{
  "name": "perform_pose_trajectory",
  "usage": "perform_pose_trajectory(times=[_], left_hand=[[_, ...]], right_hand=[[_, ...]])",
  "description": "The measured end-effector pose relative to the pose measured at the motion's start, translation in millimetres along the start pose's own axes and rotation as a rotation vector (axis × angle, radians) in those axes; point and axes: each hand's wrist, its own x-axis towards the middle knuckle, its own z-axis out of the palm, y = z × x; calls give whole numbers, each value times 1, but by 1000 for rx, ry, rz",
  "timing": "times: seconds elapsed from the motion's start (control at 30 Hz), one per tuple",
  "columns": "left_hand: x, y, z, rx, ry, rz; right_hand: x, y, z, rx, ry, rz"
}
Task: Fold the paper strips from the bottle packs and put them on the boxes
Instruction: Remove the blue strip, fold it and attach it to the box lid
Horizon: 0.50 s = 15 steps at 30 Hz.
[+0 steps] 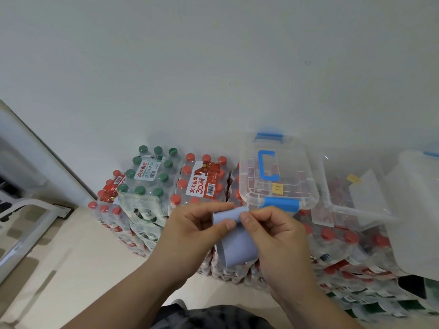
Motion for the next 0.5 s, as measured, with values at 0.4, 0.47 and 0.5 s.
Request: perform_pose_trajectory(times=[0.4, 0.47, 0.5], left_hand=[[20, 17, -24, 557, -447, 129], [21, 22, -22, 694, -485, 199], [22, 24, -21, 722, -497, 219]], right_hand=[[35, -10, -28, -87, -302, 186], [36, -11, -27, -112, -353, 207], [36, -12, -26, -112, -362, 210]])
